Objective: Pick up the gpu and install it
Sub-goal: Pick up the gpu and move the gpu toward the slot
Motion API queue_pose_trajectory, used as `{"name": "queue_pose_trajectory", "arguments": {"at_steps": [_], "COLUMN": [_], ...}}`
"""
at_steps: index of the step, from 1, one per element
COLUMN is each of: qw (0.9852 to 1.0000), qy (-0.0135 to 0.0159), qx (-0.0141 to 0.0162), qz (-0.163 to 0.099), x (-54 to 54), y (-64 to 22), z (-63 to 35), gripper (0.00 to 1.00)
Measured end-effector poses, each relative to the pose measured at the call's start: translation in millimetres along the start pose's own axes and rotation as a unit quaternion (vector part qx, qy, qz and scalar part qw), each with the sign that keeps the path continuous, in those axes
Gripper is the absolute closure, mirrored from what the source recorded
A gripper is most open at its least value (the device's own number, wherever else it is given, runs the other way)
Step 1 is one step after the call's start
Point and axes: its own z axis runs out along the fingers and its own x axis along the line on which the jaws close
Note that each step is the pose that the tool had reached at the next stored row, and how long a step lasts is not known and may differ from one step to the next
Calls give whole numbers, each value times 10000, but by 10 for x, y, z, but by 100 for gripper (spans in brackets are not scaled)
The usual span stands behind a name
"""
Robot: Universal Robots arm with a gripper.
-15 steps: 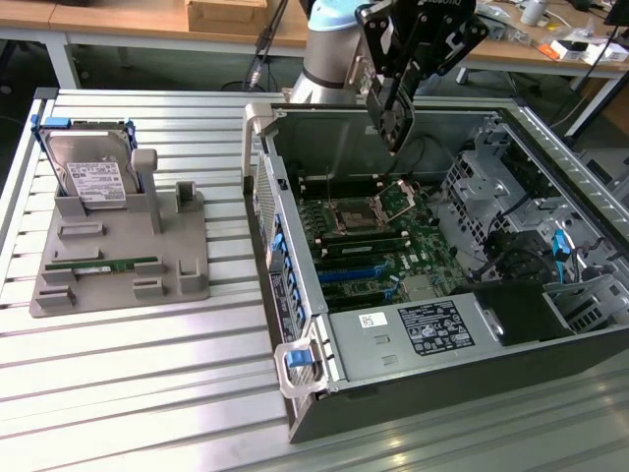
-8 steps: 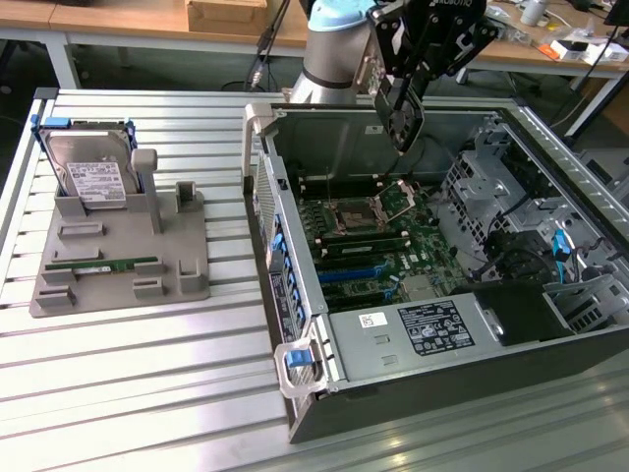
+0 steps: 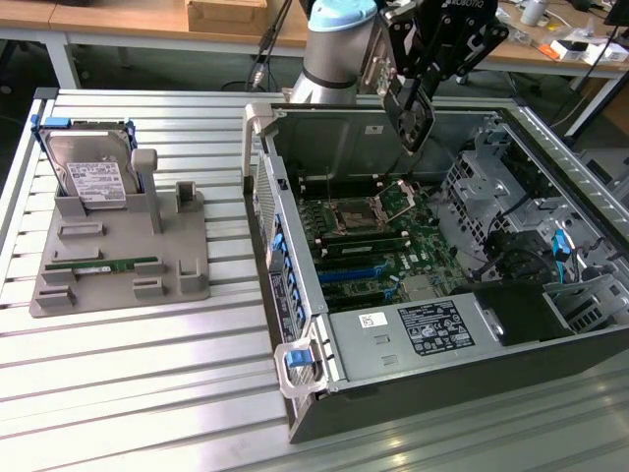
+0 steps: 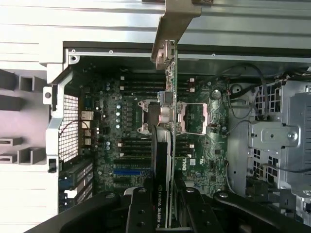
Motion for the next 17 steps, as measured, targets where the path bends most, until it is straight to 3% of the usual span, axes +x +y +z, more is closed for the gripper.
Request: {"name": "queue_pose_trajectory", "arguments": {"at_steps": [7, 12, 17], "qw": [10000, 10000, 10000], "qy": [0, 0, 0], "qx": [0, 0, 0], "qz": [0, 0, 0], "x": [-171, -175, -173], "y": [-9, -114, -305], "z": [4, -1, -9], "gripper": [73, 73, 73]}}
